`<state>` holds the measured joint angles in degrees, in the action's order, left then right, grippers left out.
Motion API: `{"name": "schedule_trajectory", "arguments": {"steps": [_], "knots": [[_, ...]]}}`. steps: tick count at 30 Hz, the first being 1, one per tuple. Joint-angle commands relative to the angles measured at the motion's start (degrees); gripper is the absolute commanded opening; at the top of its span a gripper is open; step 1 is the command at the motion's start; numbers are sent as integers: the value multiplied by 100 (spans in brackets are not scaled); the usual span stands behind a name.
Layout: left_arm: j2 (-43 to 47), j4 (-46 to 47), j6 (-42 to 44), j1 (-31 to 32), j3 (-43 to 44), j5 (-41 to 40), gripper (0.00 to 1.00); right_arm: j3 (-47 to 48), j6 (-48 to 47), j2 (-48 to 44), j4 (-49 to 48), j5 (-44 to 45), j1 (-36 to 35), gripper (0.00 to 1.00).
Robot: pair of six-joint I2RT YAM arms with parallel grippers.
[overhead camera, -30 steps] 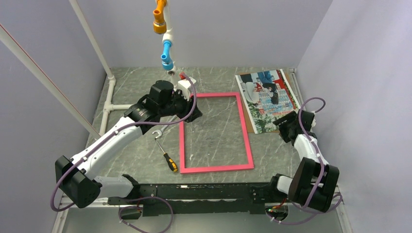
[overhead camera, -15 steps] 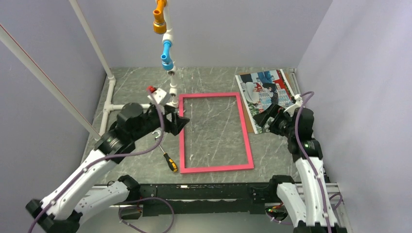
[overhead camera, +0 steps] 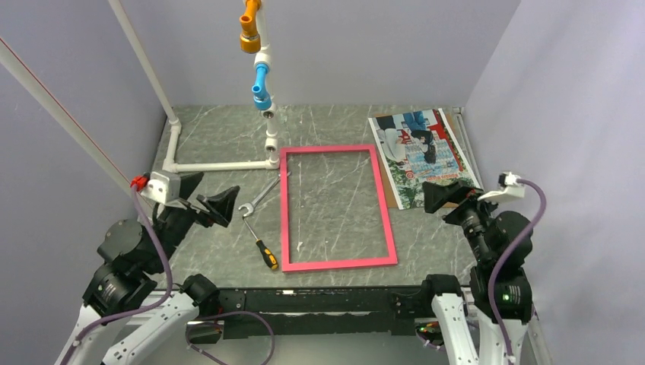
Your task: Take the photo out of the frame
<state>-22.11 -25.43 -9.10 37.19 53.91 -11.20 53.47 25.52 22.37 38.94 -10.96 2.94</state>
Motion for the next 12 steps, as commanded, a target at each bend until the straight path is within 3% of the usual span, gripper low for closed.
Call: {"name": "schedule_trajectory", "arguments": {"steps": [1,12], "knots": [[257,-214,-2,-20,80,-686,99,388,41,-163,183,939,-13,100],[339,-288,30,-34,73,-948,99,375,-106,-217,305,822,-11,100]]}}
